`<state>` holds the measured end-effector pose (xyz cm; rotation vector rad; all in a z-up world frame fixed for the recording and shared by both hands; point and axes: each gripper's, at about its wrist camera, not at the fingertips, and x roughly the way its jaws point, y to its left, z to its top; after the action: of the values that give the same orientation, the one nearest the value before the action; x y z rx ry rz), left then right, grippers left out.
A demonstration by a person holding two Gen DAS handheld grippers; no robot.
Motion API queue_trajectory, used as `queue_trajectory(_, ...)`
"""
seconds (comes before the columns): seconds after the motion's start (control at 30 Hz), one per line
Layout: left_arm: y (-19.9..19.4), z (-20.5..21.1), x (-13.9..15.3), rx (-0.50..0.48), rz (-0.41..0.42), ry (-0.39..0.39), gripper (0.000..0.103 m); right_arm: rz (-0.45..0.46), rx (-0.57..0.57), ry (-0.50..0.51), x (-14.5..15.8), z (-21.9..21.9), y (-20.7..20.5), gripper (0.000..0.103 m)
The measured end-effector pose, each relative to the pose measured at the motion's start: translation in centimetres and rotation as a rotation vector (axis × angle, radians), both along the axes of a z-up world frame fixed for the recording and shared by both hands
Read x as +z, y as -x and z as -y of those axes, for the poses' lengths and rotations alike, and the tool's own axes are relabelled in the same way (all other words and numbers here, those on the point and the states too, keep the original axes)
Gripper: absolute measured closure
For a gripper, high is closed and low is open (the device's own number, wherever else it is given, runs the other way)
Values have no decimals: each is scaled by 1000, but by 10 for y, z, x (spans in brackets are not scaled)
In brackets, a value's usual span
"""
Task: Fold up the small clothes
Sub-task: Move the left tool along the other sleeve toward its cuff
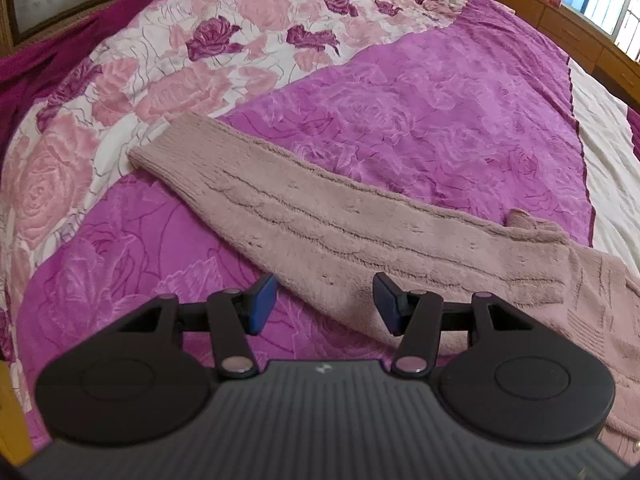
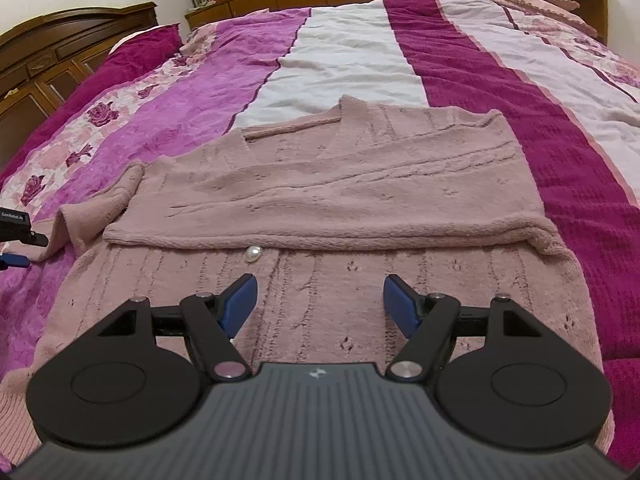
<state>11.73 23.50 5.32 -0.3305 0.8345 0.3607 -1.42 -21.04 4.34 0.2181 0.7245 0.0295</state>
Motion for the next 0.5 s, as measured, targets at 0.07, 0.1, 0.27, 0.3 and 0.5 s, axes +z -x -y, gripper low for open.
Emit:
queue_trajectory(0.07,-4,-3,-4,3,-6,13,48,-3,-7,-5,-2,2,-1,27)
queue_trajectory(0.1,-5,-3,-5,4,-8,15,48,-3,-9,-6,-3,2,-1,27)
queue_trajectory(0.27,-10,-6,-10,-2,1,16,43,-16,-17,5,-7,2,-4,27)
queue_trajectory(0.3,-12,-6,-11,-6,0,11,43,-16,-20,5,-8,2,-4,26)
queue_trajectory(0.5,-16,-5,-13,-9,0,-4,41,-22,-27,6,-11,3,-6,26)
